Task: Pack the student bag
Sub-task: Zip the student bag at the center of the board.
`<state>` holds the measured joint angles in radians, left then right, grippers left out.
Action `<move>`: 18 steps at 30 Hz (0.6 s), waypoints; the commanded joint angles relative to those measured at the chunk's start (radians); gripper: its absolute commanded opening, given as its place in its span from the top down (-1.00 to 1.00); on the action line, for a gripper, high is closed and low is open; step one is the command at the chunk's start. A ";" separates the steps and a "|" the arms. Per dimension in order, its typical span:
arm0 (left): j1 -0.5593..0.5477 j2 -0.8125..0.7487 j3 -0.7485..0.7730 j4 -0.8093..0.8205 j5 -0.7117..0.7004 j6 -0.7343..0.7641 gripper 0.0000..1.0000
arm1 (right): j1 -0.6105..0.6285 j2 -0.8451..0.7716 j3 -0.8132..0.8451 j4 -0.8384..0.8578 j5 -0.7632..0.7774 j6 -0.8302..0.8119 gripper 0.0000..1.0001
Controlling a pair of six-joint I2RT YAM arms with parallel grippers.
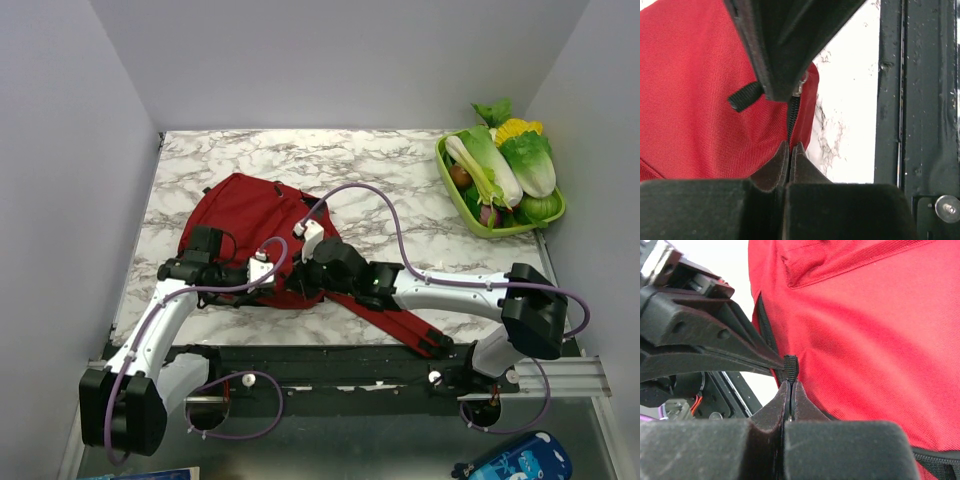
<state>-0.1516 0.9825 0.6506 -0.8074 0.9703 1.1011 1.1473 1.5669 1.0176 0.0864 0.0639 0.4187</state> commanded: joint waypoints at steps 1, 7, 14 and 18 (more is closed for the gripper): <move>-0.019 0.002 0.035 -0.111 -0.042 0.106 1.00 | -0.035 0.015 -0.030 -0.007 0.068 0.032 0.99; -0.043 -0.001 0.060 -0.277 -0.111 0.236 1.00 | -0.093 -0.027 -0.094 -0.008 0.097 0.020 0.99; -0.043 -0.054 0.047 -0.319 -0.234 0.250 1.00 | -0.095 -0.096 -0.169 -0.017 0.122 0.006 0.99; -0.043 -0.074 0.041 -0.265 -0.268 0.210 1.00 | -0.093 -0.151 -0.211 -0.013 0.093 0.000 0.99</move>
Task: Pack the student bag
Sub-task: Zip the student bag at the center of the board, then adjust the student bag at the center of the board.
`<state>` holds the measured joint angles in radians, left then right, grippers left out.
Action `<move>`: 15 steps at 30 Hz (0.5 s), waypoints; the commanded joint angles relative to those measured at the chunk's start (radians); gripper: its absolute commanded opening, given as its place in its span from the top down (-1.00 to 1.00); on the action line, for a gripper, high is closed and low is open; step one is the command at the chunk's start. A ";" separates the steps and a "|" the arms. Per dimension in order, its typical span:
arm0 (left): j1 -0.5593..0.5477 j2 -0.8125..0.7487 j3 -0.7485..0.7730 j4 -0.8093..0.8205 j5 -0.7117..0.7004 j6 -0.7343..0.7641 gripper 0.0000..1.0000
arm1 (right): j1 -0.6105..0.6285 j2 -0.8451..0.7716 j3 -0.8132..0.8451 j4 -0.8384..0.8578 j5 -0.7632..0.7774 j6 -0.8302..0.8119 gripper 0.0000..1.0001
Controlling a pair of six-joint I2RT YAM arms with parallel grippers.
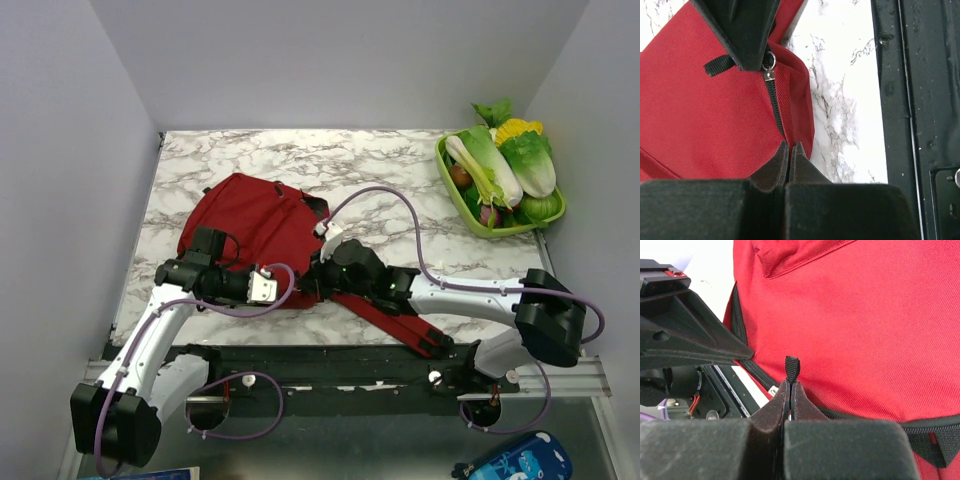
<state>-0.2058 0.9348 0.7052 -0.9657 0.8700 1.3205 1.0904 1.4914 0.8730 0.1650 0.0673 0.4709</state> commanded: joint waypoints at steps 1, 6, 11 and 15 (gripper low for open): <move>0.011 -0.025 -0.010 -0.105 -0.170 -0.012 1.00 | -0.038 -0.082 -0.071 -0.082 0.071 -0.054 0.99; 0.011 -0.017 0.074 -0.139 -0.120 -0.062 1.00 | -0.037 -0.051 -0.040 -0.007 -0.061 -0.066 0.99; 0.009 -0.050 0.119 -0.243 -0.101 -0.029 1.00 | -0.027 0.004 0.052 0.051 -0.135 -0.074 0.99; 0.009 -0.083 0.088 -0.310 -0.150 0.003 1.00 | -0.021 0.046 0.103 0.074 -0.210 -0.097 0.99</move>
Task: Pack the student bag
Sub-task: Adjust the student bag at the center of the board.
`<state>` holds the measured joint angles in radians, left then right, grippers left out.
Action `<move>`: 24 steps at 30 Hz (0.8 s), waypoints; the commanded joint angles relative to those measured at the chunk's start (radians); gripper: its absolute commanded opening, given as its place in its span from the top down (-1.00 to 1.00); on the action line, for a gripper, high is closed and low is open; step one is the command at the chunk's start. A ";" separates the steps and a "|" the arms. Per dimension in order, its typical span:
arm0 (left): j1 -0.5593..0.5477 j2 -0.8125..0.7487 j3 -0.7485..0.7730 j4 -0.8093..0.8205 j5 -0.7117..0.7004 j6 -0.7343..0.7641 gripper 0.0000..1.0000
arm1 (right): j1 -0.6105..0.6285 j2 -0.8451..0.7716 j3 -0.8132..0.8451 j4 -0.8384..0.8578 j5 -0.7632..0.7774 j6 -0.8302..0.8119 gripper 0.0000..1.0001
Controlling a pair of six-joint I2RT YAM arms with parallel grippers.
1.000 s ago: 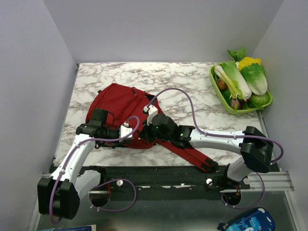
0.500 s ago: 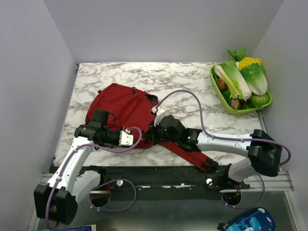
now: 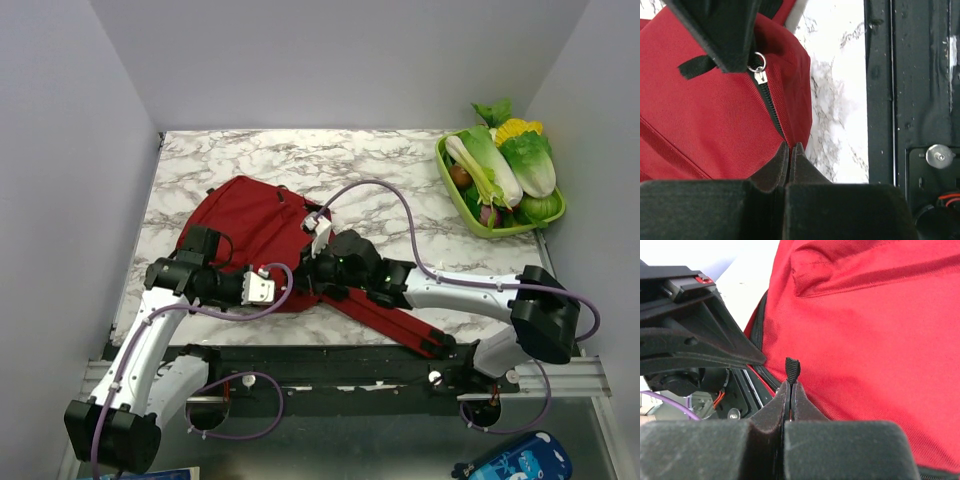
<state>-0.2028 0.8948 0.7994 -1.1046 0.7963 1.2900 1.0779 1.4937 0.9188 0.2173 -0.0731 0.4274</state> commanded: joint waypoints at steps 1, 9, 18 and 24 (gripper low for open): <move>0.006 -0.049 -0.012 -0.175 -0.074 0.034 1.00 | -0.001 0.054 0.075 0.019 -0.085 -0.061 0.99; 0.005 -0.059 -0.040 -0.118 -0.029 -0.046 0.95 | 0.004 -0.004 0.007 -0.087 0.042 -0.124 -0.08; -0.001 -0.048 -0.042 -0.094 -0.012 -0.078 0.95 | -0.006 -0.365 -0.310 -0.116 0.171 -0.070 -0.29; -0.004 -0.054 -0.039 -0.089 -0.009 -0.095 0.95 | -0.007 -0.291 -0.382 -0.050 0.134 -0.047 0.81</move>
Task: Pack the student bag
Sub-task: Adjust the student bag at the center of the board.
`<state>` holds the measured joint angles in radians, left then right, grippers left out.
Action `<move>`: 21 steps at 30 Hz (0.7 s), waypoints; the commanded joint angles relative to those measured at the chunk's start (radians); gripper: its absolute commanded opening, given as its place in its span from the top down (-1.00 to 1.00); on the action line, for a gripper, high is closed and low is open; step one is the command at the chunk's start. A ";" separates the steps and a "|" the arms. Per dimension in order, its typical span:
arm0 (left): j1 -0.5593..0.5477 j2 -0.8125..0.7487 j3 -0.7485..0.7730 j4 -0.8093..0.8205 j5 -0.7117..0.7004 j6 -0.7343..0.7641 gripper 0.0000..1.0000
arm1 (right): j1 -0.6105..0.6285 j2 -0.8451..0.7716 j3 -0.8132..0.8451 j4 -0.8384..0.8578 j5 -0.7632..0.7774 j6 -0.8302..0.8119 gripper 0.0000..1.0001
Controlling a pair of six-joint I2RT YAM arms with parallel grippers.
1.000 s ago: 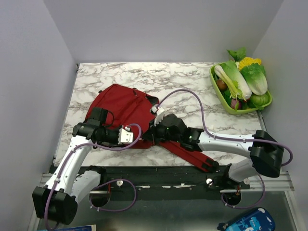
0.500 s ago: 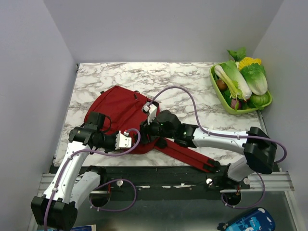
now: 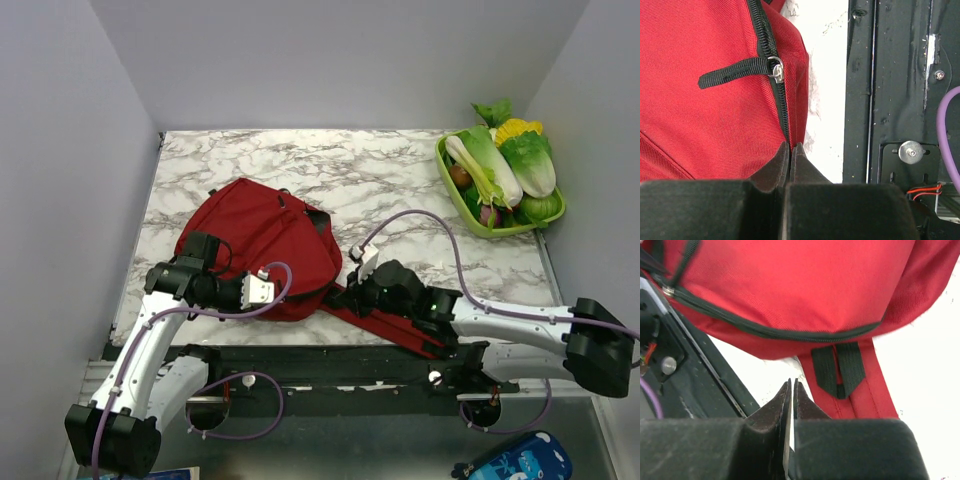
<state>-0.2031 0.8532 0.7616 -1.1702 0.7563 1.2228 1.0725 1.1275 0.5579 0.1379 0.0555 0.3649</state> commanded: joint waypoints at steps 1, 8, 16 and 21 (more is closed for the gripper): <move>-0.005 -0.013 0.001 -0.022 0.031 -0.032 0.95 | 0.000 0.095 -0.018 0.041 -0.002 0.014 0.86; -0.015 -0.022 0.002 -0.002 0.038 -0.054 0.95 | -0.008 0.307 0.124 0.168 0.032 0.006 0.85; -0.021 -0.052 -0.031 0.001 0.035 -0.062 0.95 | -0.080 0.514 0.362 0.261 0.046 -0.007 0.21; -0.022 -0.066 -0.047 0.001 0.032 -0.065 0.95 | -0.078 0.639 0.499 0.168 0.024 -0.038 -0.06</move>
<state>-0.2165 0.8066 0.7341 -1.1378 0.7563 1.1740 0.9997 1.6848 0.9806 0.3267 0.0727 0.3565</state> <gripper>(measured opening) 0.024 0.508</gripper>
